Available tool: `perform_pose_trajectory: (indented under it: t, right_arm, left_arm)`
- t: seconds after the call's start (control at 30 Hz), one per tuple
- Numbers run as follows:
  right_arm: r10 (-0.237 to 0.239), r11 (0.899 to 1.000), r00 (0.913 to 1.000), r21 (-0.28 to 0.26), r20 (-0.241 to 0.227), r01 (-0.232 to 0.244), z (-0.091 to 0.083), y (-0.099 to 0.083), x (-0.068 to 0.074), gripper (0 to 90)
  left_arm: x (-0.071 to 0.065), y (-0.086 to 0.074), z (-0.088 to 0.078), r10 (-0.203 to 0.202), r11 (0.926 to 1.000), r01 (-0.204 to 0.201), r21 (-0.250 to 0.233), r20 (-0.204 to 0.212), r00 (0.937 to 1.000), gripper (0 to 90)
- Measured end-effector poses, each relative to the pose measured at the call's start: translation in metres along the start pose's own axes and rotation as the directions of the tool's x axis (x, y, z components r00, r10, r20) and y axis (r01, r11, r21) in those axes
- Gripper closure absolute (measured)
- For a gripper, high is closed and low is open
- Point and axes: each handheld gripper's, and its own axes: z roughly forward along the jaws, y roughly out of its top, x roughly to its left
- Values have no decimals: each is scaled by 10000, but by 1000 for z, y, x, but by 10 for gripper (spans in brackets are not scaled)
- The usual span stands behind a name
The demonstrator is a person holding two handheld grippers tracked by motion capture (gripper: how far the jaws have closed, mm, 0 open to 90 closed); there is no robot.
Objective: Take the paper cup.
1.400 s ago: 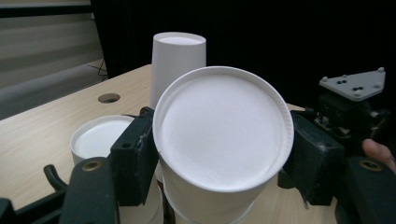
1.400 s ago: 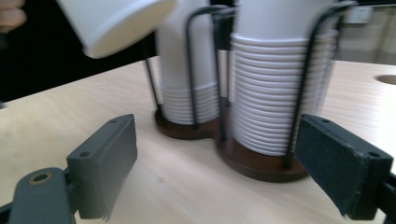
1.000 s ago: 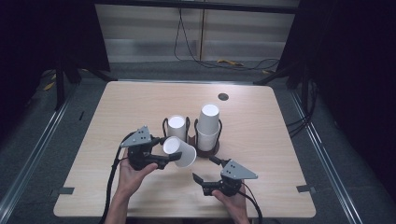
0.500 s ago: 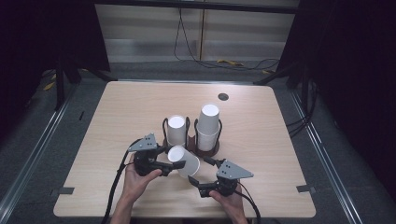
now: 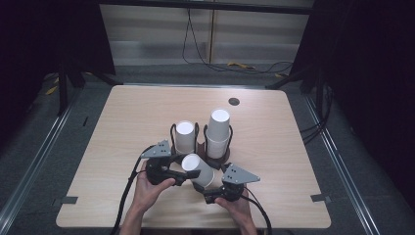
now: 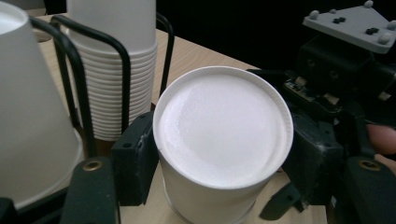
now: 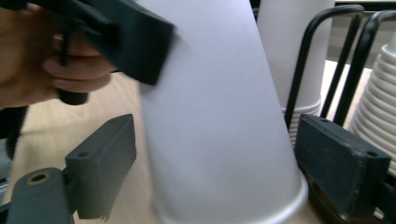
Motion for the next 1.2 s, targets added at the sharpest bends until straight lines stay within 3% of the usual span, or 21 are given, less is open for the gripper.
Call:
perform_pose_trajectory:
  t: [0.23, 0.6, 0.83, 1.0, 1.2]
  right_arm:
    - [59, 10000, 9999, -50, -117, -60, 4, -1, -1, 148]
    - [-330, 9994, 9994, 116, -58, 331, 7, -3, 3, 207]
    - [-157, 9997, 9997, 172, -198, 161, 7, -2, 2, 223]
    - [-63, 9994, 9998, 343, -175, 69, 6, -2, 0, 228]
    - [241, 9981, 9987, 579, -459, -215, 6, -2, -1, 233]
  left_arm:
    - [-3, 3, 3, -63, 9998, 69, -175, 383, 9992, 337]
    - [1, -1, -1, -179, 9996, 190, -204, 483, 9987, 330]
    - [1, 0, -2, -45, 9998, 54, -216, 402, 9992, 318]
    - [3, -2, -4, -158, 9982, 169, -573, 207, 9997, 289]
    - [4, -5, -5, -162, 9982, 179, -576, 301, 9994, 247]
